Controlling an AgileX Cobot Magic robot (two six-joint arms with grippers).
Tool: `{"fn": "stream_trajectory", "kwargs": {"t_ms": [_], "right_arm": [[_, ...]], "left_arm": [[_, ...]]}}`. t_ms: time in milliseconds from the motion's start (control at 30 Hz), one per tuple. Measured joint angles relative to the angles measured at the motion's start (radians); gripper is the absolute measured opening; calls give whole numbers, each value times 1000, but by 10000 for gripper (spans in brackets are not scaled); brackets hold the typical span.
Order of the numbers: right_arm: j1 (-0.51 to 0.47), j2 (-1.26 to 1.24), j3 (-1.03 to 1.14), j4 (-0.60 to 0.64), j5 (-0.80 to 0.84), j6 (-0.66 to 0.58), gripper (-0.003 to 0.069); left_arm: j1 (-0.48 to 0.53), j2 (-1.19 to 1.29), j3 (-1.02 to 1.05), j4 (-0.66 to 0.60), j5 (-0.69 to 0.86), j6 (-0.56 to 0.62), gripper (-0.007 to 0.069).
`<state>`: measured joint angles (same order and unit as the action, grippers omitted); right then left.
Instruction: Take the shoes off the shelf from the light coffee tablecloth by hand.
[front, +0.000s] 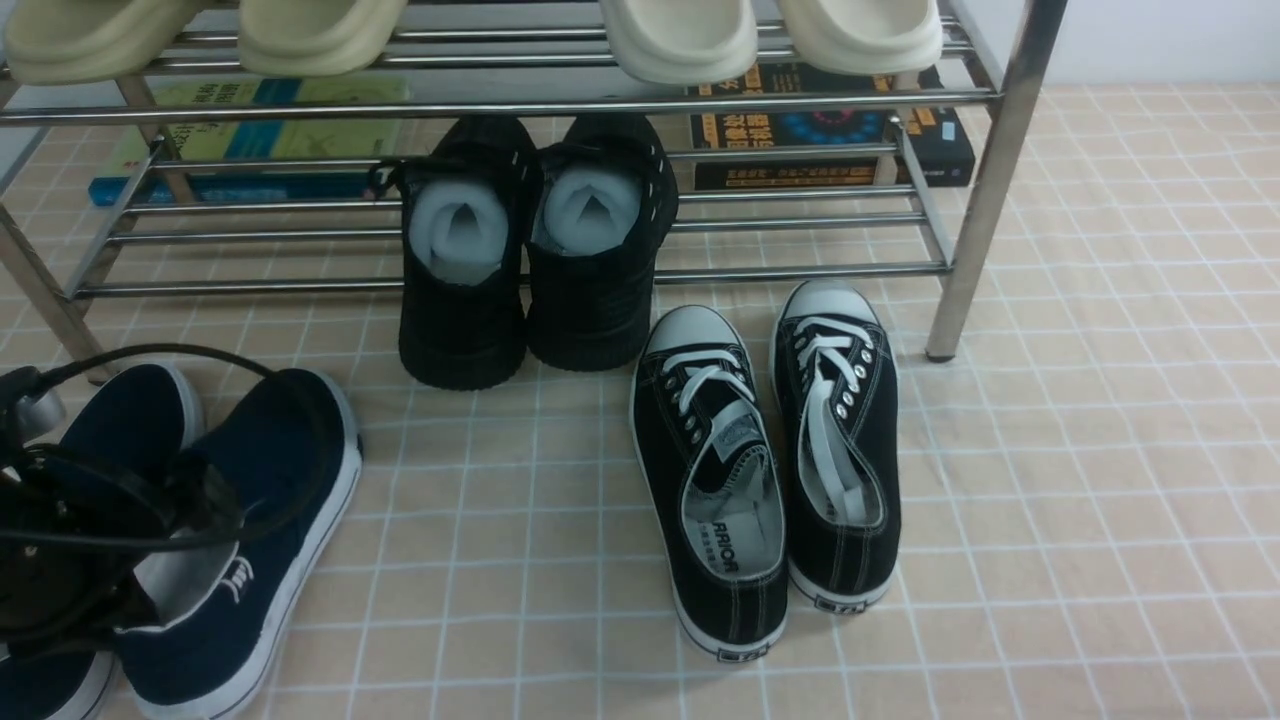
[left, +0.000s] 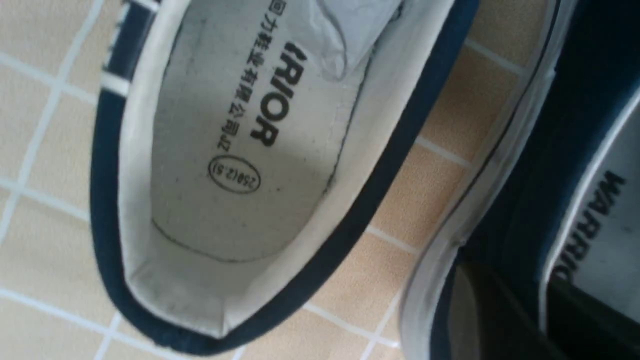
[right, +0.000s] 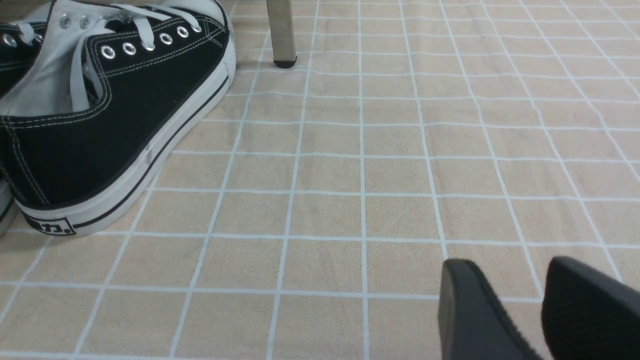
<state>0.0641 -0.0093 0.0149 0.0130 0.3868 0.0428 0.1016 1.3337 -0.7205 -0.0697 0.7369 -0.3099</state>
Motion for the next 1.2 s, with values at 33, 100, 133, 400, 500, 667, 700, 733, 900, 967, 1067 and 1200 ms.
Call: {"fn": "stream_trajectory", "kwargs": {"t_ms": [33, 100, 133, 400, 500, 667, 700, 733, 900, 967, 1067, 1200], "right_arm": [[0, 0, 0, 0, 0, 0, 239], [0, 0, 0, 0, 0, 0, 239], [0, 0, 0, 0, 0, 0, 239], [0, 0, 0, 0, 0, 0, 239], [0, 0, 0, 0, 0, 0, 239], [0, 0, 0, 0, 0, 0, 239], [0, 0, 0, 0, 0, 0, 239], [0, 0, 0, 0, 0, 0, 239], [0, 0, 0, 0, 0, 0, 239], [0, 0, 0, 0, 0, 0, 239], [0, 0, 0, 0, 0, 0, 239], [0, 0, 0, 0, 0, -2, 239]], "left_arm": [[0, 0, 0, 1, -1, 7, 125], [0, -13, -4, 14, -8, 27, 215], [0, -27, -12, 23, -6, 31, 258], [0, -218, -157, 82, 125, 92, 349], [0, -350, -197, 86, 241, 196, 239], [0, -529, -148, 21, 299, 335, 32], [0, -576, -121, -20, 299, 384, 16], [0, -636, -82, -69, 293, 434, 5], [0, -861, 88, -286, 179, 535, 1], [0, -941, 159, -360, 105, 547, 1], [0, -1036, 246, -421, 32, 551, 1], [0, -1081, 295, -422, 22, 553, 1]]}}
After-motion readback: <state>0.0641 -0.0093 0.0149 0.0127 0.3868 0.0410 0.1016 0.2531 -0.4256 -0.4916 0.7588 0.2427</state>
